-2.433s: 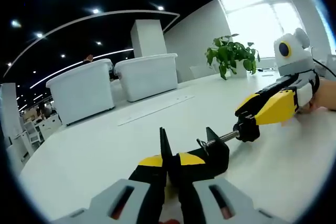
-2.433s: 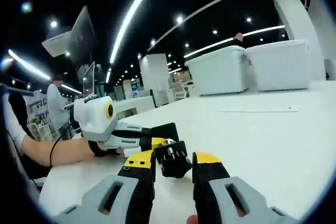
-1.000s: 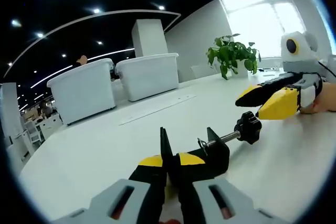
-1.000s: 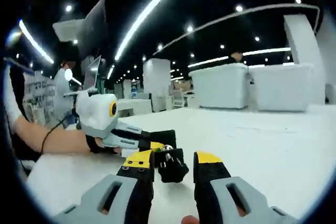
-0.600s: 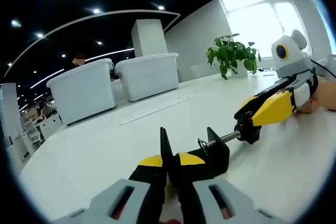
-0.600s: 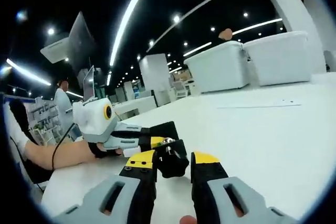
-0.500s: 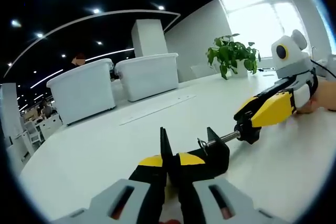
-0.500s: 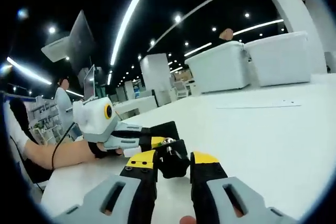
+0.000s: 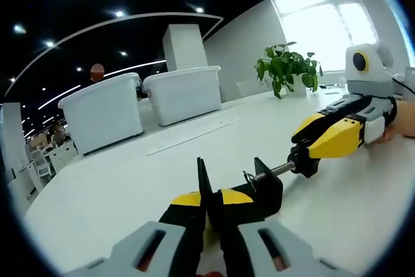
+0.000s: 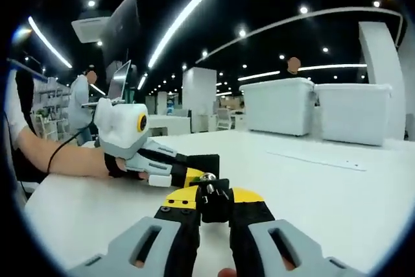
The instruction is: Clamp the fixed fixture on the desktop, loosen the retaining clip, secure it to the edge of the desk, and tighten the retaining clip.
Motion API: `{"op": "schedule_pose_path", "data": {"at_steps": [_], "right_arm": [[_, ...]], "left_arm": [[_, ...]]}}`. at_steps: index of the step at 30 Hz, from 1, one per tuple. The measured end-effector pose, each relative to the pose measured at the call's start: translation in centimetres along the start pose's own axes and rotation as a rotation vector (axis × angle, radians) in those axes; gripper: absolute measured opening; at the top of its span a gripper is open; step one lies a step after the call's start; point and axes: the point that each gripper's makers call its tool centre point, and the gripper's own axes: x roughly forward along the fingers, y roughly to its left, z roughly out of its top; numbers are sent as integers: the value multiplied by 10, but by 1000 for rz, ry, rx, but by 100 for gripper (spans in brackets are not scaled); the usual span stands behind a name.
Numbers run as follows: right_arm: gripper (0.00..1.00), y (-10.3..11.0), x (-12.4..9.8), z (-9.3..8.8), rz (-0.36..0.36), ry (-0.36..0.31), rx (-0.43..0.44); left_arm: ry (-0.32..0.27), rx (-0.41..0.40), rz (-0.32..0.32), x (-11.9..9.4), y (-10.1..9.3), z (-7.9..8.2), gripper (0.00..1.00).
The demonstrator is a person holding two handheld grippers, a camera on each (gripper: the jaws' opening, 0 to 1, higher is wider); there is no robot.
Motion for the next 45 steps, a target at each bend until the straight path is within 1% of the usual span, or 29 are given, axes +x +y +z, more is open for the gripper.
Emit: {"op": "schedule_pose_path", "data": {"at_steps": [3, 8, 9, 10, 11, 12, 13, 14, 15, 16, 17, 18, 20, 21, 23, 24, 25, 26, 27, 30, 31, 33, 35, 37, 39, 40, 42, 44, 45], "right_arm": [[16, -3, 1, 1, -4, -3, -34], [15, 9, -1, 2, -18, 10, -270], [15, 9, -2, 1, -13, 19, -353], [15, 5, -2, 2, -12, 16, -393], [15, 5, -2, 2, -15, 20, -390], [15, 5, -2, 1, -18, 27, -432], [10, 6, -2, 2, -23, 27, -469], [10, 1, -3, 6, -59, 22, -538], [10, 6, -1, 3, -42, 34, -575], [10, 8, 0, 2, -42, 35, -577], [10, 8, 0, 2, -45, 34, -567], [10, 5, 0, 2, -60, 35, -515], [10, 2, 1, 3, -56, 23, -449], [11, -2, 1, 2, -67, 25, -381], [18, -11, 1, 0, -81, 31, -220], [22, -13, 0, -3, -62, 44, -117], [27, -12, 0, -5, -20, 47, -1], [30, -13, -1, -6, -8, 53, 61], [32, -20, -1, -6, -24, 58, 120], [31, -29, -2, 3, -11, 7, 228], [30, -32, -2, 2, -18, 11, 239], [26, -31, 0, -2, -11, 28, 237], [24, -27, 2, -8, 5, 59, 222], [22, -29, 5, -12, 16, 87, 214], [21, -29, 6, -12, 16, 86, 214], [20, -25, 6, -12, 17, 81, 210], [20, -26, 6, -10, 18, 69, 203], [19, -27, 6, -9, 18, 63, 184], [19, -26, 6, -8, 17, 57, 141]], "left_arm": [[1, -1, 1, 0, 0, 0, 8], [3, -2, 5, -1, 0, -1, 8], [2, -2, 5, -1, 0, 0, 8], [-1, -1, 4, -1, -1, 0, 8], [0, -1, 3, -1, -1, 0, 8], [0, -1, 4, -1, -1, 0, 8], [0, -1, 4, -1, -1, 0, 8], [-2, 0, 3, -1, -1, 0, 8], [-1, -1, 2, -2, -2, 0, 8], [-2, 2, 2, -2, -2, 0, 8], [1, 0, 3, -2, -2, -1, 8], [2, -1, 4, -3, -2, -1, 8], [2, -1, 4, -3, -2, -1, 8], [2, -1, 4, -3, -2, -1, 8], [3, -1, 3, -4, -2, -1, 8], [2, -1, 3, -4, -2, -1, 8], [2, -1, 2, -4, -2, -1, 8], [3, -2, 2, -4, -3, -1, 8], [3, -2, 1, -3, -1, -1, 8], [3, -2, 0, -2, -1, -1, 8], [3, -2, 0, -3, -1, -1, 8], [3, -2, -1, -3, -1, -1, 8], [3, -2, -1, -3, -2, -1, 8], [3, -2, -2, -4, -2, -1, 8], [3, -2, -2, -3, -2, -1, 8], [2, 0, -3, -2, -1, -1, 8], [2, 2, -3, -2, -1, -1, 8], [2, 2, -2, -2, -1, 0, 8], [2, 2, -1, -2, -2, 0, 8]]}}
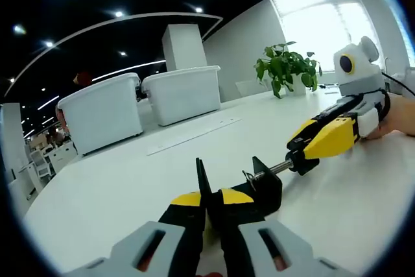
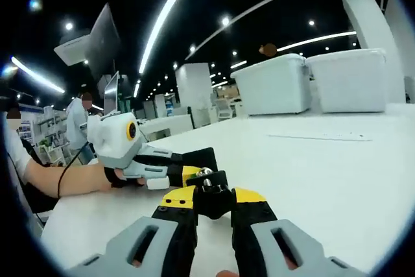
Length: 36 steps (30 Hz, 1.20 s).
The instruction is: Clamp the fixed fixture on the desktop, loosen the retaining clip, secure it to the edge of the desk, and tighten the retaining clip.
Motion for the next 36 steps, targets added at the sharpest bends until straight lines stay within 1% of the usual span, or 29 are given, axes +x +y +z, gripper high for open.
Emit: {"op": "schedule_pose_path", "data": {"at_steps": [2, 5, 7, 8, 9, 12, 13, 14, 15, 17, 22, 24, 26, 27, 28, 29, 30, 31, 32, 34, 35, 36], "right_arm": [[19, 3, -1, 0, 6, -12, -82], [19, 9, -2, 1, -7, -26, -205], [19, 10, -2, 1, -13, -27, -259], [19, 10, -1, 2, -14, -28, -268], [19, 12, -2, 1, -22, -27, -313], [19, 17, -1, 1, -39, -24, -406], [19, 15, 0, 2, -42, -23, -432], [19, 15, 0, 1, -44, -22, -440], [19, 12, 2, 1, -45, -22, -455], [19, 13, 2, 1, -47, -21, -466], [21, 13, 1, 1, -56, -13, -479], [22, 13, 0, -1, -51, 0, -399], [23, 11, -2, -2, -42, 6, -295], [26, 8, -3, -1, -42, 2, -252], [29, 7, -5, 0, -32, -2, -175], [32, 12, -7, 8, 20, -43, -48], [33, 10, -10, 10, 35, -53, 19], [33, 5, -12, 14, 30, -71, 71], [33, -1, -12, 15, 21, -80, 104], [32, -6, -12, 13, 28, -66, 178], [31, -6, -11, 10, 35, -50, 201], [29, -6, -9, 10, 40, -47, 202]], "left_arm": [[0, -1, -1, 0, 0, 0, 8], [-2, 1, -3, 0, -1, 0, 8], [0, 0, -2, 0, -1, 0, 8], [-1, 0, -1, 0, -1, 0, 8], [-1, 0, -1, 0, -1, 0, 8], [-1, 0, 2, 0, 0, 0, 8], [0, 0, 4, 0, 0, 0, 8], [0, -1, 4, 0, 0, 0, 8], [0, 0, 5, 0, 0, 0, 8], [0, 0, 6, 0, 0, 0, 8], [-1, 1, 6, 0, 0, 0, 8], [-1, 3, 4, 0, 0, 0, 8], [0, 3, 3, 0, 0, 0, 8], [0, 2, 2, 0, 0, 0, 8], [0, 2, 2, 0, 0, 0, 8], [0, 3, 2, 0, 0, 0, 8], [1, 1, 1, 0, 0, 0, 8], [1, -1, 1, 0, 0, 0, 8], [1, 0, 0, 0, 0, 0, 8], [1, 0, 0, 0, 0, 0, 8], [1, 1, 0, 0, 0, 0, 8], [1, 1, -1, 0, 0, 0, 8]]}}
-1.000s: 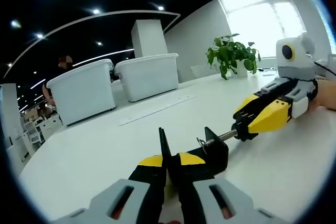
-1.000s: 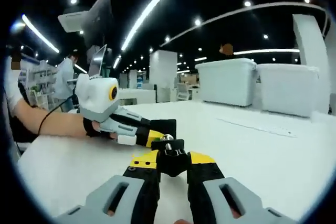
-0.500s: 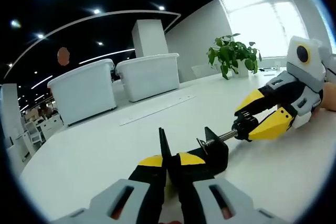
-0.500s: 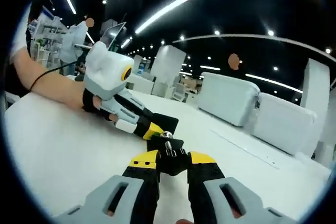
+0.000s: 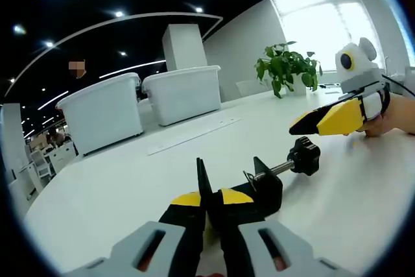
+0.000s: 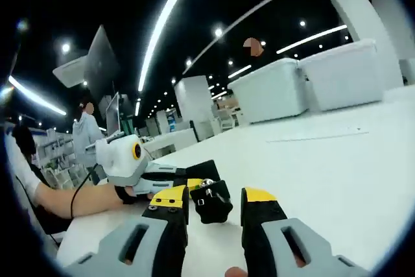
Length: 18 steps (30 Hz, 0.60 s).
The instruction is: Clamp the fixed fixture on the desktop, loosen the retaining clip, secure it to the edge of the desk, and tighten the retaining clip.
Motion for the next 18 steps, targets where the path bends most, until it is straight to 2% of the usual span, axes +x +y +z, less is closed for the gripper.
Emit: {"op": "schedule_pose_path", "data": {"at_steps": [5, 11, 13, 15, 17, 18], "right_arm": [[25, 1, 8, -12, -25, 60, -28], [21, -1, 7, -10, -36, 43, 12], [19, 0, 7, -9, -32, 34, -14], [10, -1, 6, -8, -50, 25, -64], [9, 16, 8, -13, -27, 21, -98], [9, 15, 8, -13, -28, 23, -101]], "left_arm": [[0, 0, -1, 0, 0, 0, 8], [-3, 1, 0, 0, 0, 1, 8], [-5, 2, 0, 0, 0, 1, 8], [-10, 2, -1, 1, 0, 2, 8], [-10, 1, 1, 0, 0, 1, 8], [-9, 0, 1, 1, 0, 1, 8]]}}
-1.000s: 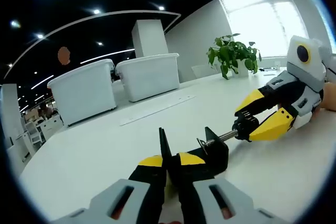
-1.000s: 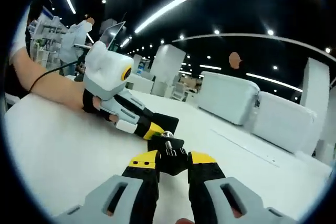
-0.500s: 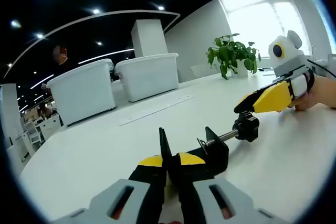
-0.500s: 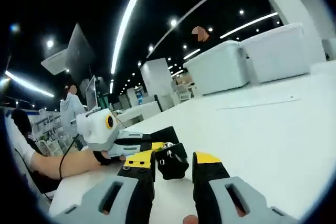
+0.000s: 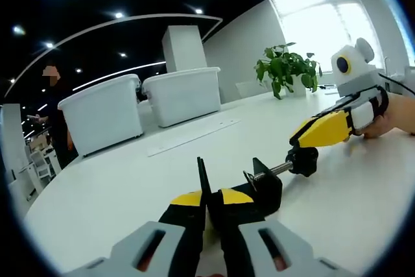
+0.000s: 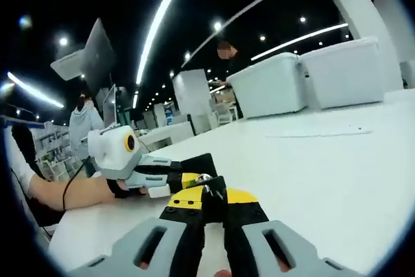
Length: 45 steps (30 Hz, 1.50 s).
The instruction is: Clamp the fixed fixture on the desktop, loosen the retaining clip, secure it to the edge of the desk, and tighten the retaining clip.
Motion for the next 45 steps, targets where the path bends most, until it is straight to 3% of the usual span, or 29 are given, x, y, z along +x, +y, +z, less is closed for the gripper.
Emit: {"op": "schedule_pose_path", "data": {"at_steps": [2, 4, 9, 14, 29, 32, 34, 36, 37, 40, 41, 43, 45], "right_arm": [[9, 0, 2, 1, -4, -2, -17], [9, -2, 1, 4, -8, -16, -95], [8, -8, 1, 8, -15, -23, -153], [9, 2, 0, 9, 23, -33, -318], [9, 13, 3, 5, -26, 10, -860], [9, 19, 3, 5, -35, 8, -873], [9, 20, 3, 5, -38, 3, -851], [9, 19, 3, 6, -38, -3, -776], [10, 18, 3, 6, -43, -2, -709], [16, 12, 3, 9, -17, -30, -306], [18, 1, 0, 10, -28, 4, -268], [19, 0, -3, 15, -2, -33, -135], [20, -8, -5, 16, -22, -36, -89]], "left_arm": [[0, 0, 0, 0, 0, 0, 8], [1, 0, 1, 1, 0, 0, 8], [2, 0, 2, 1, 1, -1, 8], [4, -2, 9, 1, 2, -1, 7], [-3, -10, 9, 0, 2, 0, 7], [3, -14, 11, 0, 2, -1, 7], [5, -15, 12, 0, 2, -1, 7], [6, -14, 13, 0, 2, -1, 7], [7, -13, 13, 0, 2, -1, 7], [11, -9, 6, 0, 0, -2, 7], [12, -9, 6, 0, 0, -2, 7], [13, -9, 6, 0, 0, -2, 7], [13, -9, 6, 0, 0, -2, 7]]}}
